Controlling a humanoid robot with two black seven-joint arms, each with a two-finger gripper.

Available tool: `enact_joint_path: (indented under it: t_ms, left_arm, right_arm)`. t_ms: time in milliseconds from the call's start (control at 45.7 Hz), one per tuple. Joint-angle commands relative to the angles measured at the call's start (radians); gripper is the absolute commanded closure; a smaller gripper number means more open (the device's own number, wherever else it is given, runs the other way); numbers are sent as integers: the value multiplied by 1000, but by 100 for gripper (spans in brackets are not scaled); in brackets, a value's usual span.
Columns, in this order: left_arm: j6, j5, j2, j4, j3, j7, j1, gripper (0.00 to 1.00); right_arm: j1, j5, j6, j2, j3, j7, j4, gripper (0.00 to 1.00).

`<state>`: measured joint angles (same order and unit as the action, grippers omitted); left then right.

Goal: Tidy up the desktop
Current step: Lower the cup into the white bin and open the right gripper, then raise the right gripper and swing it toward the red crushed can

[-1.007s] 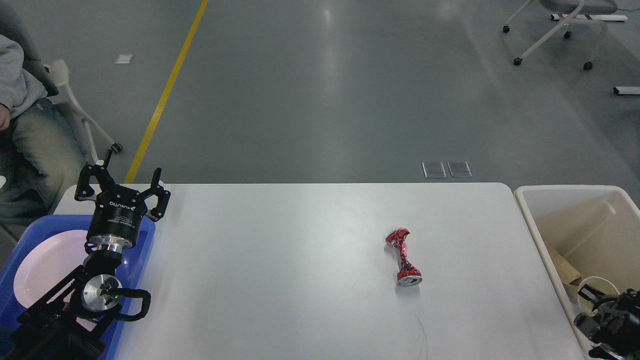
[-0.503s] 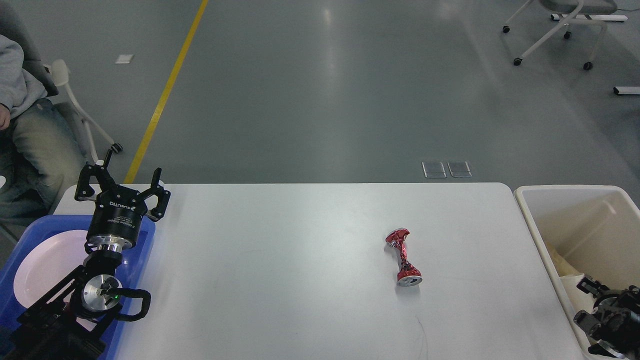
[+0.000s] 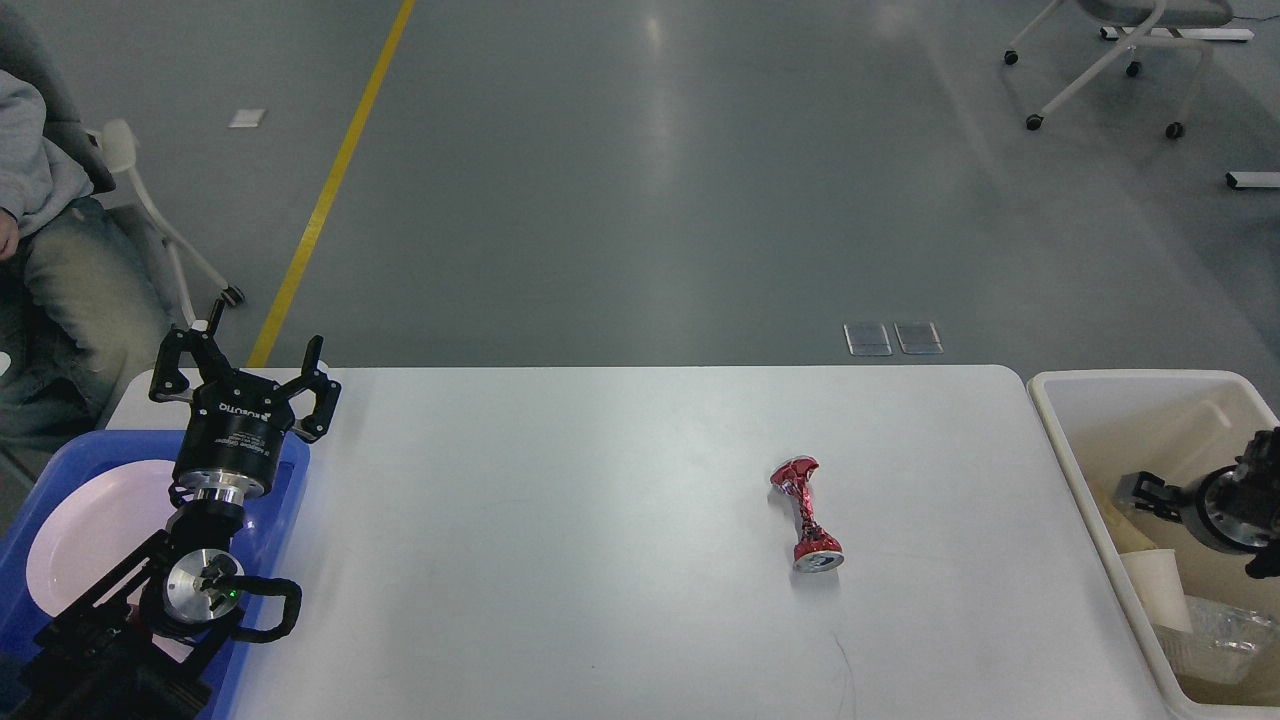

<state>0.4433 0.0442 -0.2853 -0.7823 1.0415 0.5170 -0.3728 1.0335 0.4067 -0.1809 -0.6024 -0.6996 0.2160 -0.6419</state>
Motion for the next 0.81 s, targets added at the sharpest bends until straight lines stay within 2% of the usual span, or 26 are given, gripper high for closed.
enact_joint_path:
  t_ms: [0,131,306,350,569,788]
  left_arm:
    - [0,0,0,0,0,0,0,4]
    - [0,0,0,0,0,0,0,4]
    - [0,0,0,0,0,0,0,4]
    - [0,0,0,0,0,0,0,4]
    - [0,0,0,0,0,0,0,4]
    - [0,0,0,0,-2,0,0,4]
  right_arm:
    - [221,6,-207,-14,-116,-1,-137,0]
    - [442,-6,-396,10,-245,-1,-254,0]
    - [676,-34,-650,84,-288,-1,-363,0]
    - [743,-77,-684,85,-299,0,-413,0]
    - [1114,-344,-707,193,-491,0,-679,0]
    - [1402,-420,-686,225,-511,2,-915,0]
